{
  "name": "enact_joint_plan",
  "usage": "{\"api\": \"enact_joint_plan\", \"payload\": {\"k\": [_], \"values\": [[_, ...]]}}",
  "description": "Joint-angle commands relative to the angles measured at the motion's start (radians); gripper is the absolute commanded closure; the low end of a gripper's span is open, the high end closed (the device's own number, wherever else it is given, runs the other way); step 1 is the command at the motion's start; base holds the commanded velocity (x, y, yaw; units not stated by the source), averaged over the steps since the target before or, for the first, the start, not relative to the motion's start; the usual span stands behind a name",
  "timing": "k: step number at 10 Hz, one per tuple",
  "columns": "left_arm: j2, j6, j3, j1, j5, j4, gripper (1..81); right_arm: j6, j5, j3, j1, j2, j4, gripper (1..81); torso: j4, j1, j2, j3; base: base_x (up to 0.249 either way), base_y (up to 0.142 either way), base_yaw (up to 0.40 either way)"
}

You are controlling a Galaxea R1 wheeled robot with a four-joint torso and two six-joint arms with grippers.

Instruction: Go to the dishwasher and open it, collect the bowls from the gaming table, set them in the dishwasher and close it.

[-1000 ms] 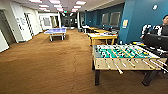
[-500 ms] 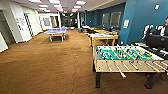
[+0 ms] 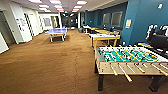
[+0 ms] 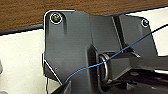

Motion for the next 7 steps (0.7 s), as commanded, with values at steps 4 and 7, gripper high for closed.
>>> {"api": "enact_joint_plan", "payload": {"k": [4, 7], "values": [[-0.009, -0.003, 0.000, -0.035, 0.053, -0.004, 1.0, -0.004, -0.048, 0.008, 0.041, 0.008, -0.015, 1.0, 0.000, 0.001, 0.001, 0.000, 0.132, 0.083, 0.000], [-0.007, -0.003, 0.000, -0.034, 0.053, -0.004, 1.0, -0.004, -0.048, 0.011, 0.043, 0.009, -0.017, 1.0, 0.000, -0.001, 0.000, 0.000, 0.132, 0.073, 0.000]]}}
